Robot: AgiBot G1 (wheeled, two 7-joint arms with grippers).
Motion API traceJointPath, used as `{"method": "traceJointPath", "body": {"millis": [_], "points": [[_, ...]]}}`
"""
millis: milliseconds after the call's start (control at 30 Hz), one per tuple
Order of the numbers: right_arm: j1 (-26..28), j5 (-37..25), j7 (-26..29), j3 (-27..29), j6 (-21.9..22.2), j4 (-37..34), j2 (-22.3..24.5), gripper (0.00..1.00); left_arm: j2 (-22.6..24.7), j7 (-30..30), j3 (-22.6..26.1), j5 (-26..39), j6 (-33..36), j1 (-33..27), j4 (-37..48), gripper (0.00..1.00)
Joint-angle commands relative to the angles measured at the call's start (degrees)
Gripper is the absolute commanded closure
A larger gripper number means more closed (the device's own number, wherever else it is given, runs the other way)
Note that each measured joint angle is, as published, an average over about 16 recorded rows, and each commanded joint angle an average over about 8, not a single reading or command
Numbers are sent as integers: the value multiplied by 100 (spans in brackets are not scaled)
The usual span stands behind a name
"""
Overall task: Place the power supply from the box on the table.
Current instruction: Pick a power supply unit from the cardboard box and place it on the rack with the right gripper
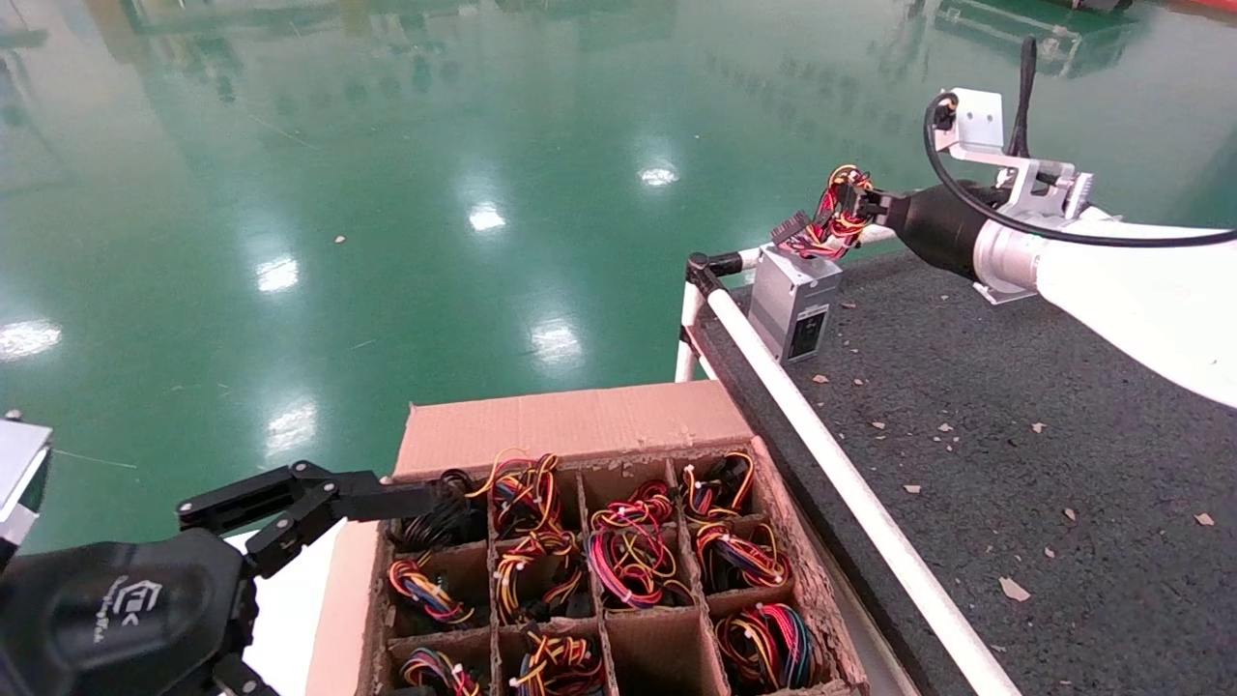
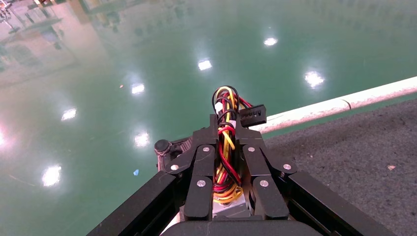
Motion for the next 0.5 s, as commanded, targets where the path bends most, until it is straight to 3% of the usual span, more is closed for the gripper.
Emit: {"method": "traceJointPath", "body": {"millis": [33, 500], "points": [[-13, 0, 1, 0, 37, 4, -8, 0, 0, 0, 0, 0, -1, 0, 1, 0], [-8, 0, -4, 1, -2, 5, -7, 0, 0, 0, 0, 0, -1, 0, 1, 0]]}}
